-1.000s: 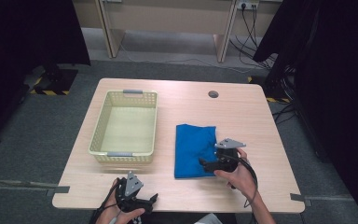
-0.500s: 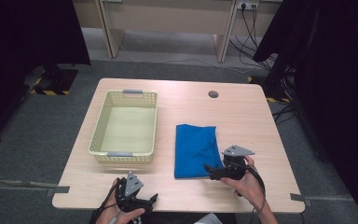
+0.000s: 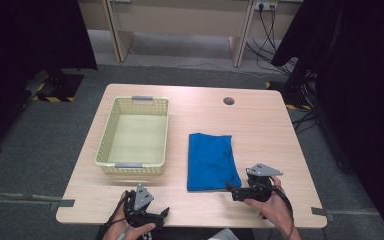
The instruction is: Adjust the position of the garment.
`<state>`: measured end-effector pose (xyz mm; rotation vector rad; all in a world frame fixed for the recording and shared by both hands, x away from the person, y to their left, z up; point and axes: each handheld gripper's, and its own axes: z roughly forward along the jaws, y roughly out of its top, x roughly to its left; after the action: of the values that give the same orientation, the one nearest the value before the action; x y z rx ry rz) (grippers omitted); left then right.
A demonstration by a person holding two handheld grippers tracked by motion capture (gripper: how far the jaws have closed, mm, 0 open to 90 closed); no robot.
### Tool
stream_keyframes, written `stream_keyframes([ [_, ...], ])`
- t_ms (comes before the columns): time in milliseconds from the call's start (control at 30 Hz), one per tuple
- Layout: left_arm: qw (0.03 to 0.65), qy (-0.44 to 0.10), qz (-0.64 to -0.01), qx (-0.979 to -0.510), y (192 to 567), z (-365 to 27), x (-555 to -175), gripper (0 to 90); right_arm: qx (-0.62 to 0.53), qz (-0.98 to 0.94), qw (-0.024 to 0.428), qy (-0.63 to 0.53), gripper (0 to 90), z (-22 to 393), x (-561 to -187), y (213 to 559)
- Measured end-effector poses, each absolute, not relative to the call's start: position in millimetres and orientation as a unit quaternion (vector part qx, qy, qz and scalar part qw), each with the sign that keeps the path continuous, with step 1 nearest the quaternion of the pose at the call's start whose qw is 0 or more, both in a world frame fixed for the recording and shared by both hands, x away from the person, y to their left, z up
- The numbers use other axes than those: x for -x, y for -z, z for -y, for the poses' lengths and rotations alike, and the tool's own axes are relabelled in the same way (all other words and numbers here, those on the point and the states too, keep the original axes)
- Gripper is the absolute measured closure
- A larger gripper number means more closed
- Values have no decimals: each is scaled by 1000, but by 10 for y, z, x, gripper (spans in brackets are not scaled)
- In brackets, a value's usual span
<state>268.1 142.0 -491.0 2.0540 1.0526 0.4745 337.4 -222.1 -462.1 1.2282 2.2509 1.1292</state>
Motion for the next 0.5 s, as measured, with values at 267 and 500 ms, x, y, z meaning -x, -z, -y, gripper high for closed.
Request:
stream_keyframes([
  [267, 380, -185, -413, -806, 4906, -1418, -2683, 13, -430, -793, 175, -394, 53, 2283, -3281, 4639],
  [500, 380, -185, -414, -807, 4904, -1417, -2684, 13, -437, -787, 175, -399, 52, 2369, -3194, 4646],
])
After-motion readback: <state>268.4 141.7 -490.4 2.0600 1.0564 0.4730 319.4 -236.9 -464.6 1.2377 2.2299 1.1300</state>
